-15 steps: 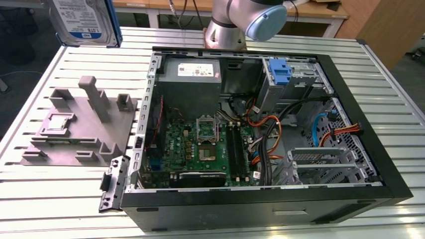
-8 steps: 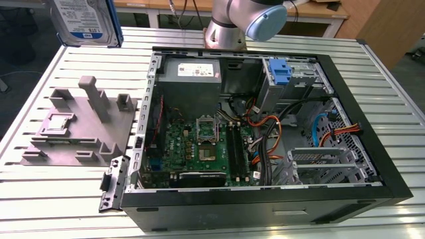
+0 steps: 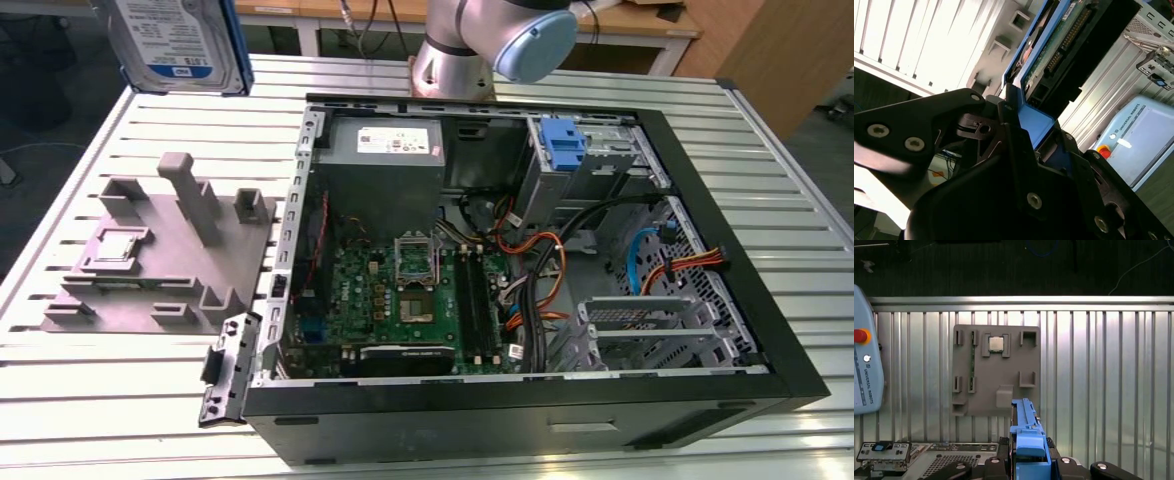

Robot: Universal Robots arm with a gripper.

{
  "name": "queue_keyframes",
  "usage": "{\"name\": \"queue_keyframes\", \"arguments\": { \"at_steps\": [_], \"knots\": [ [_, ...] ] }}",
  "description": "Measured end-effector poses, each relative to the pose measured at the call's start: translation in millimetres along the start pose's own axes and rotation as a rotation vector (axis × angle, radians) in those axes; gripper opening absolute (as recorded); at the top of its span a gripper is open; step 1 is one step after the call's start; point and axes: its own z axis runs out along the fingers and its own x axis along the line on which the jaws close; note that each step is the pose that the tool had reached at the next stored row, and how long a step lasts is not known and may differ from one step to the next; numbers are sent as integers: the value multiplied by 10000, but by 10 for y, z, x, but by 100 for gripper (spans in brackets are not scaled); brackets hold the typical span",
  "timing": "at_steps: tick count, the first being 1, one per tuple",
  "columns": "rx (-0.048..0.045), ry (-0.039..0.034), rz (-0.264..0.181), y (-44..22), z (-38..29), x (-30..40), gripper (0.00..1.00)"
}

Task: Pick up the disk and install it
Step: 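Pick up the disk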

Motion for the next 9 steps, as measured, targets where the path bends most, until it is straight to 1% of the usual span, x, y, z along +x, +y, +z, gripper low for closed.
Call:
{"name": "queue_keyframes", "arguments": {
  "at_steps": [9],
  "knots": [
    [0,0,0,-46,1,-1,37]
  ]
}}
